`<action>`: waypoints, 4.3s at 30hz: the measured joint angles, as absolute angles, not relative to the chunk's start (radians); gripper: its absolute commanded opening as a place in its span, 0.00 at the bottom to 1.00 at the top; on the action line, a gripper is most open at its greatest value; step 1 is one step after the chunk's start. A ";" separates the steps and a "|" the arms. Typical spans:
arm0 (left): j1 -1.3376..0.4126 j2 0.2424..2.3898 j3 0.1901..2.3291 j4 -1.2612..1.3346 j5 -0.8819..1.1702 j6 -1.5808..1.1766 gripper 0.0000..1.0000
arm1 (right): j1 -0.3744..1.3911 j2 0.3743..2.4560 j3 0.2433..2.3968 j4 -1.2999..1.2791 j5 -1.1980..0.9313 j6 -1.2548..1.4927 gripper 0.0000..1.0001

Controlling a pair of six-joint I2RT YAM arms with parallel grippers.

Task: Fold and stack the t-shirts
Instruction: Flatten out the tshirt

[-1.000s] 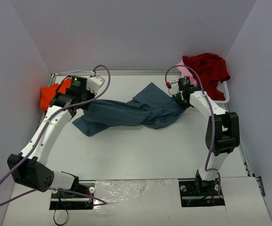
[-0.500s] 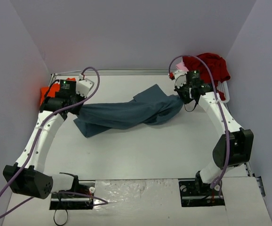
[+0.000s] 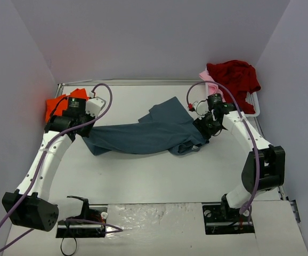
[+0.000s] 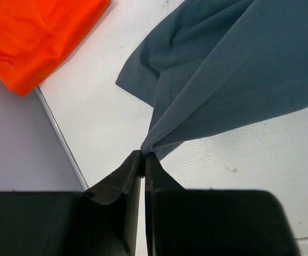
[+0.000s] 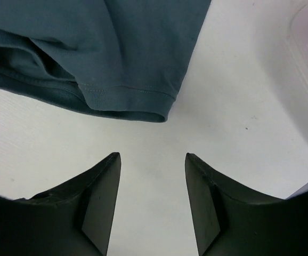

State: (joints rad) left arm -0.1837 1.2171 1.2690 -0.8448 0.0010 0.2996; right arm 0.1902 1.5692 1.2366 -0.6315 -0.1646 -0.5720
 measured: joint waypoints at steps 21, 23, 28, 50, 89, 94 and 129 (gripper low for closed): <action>-0.184 1.206 1.178 -0.811 0.003 0.276 0.02 | 0.182 1.921 1.450 -0.594 -0.176 -0.442 0.36; -0.183 1.206 1.168 -0.807 0.003 0.275 0.02 | 0.182 1.921 1.457 -0.596 -0.194 -0.442 0.37; -0.183 1.206 1.149 -0.800 0.003 0.270 0.02 | 0.182 1.921 1.479 -0.602 -0.256 -0.442 0.38; -0.183 1.206 1.148 -0.781 0.003 0.250 0.02 | 0.198 2.091 1.555 -0.614 -0.239 -0.442 0.37; -0.170 1.235 1.114 -0.743 0.003 0.222 0.02 | 0.197 2.323 1.906 -0.621 -0.245 -0.477 0.02; -0.168 1.235 1.114 -0.742 0.003 0.222 0.02 | 0.197 2.323 1.906 -0.621 -0.256 -0.482 0.00; -0.057 1.148 1.630 -0.809 -0.059 0.146 0.02 | 0.197 1.544 2.027 -0.680 -0.150 -0.389 0.00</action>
State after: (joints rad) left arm -0.0566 1.1481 1.6302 -0.8093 -0.0593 0.1463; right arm 0.1974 1.5444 2.0266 -0.6804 -0.1501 -0.3889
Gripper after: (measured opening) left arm 0.043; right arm 0.018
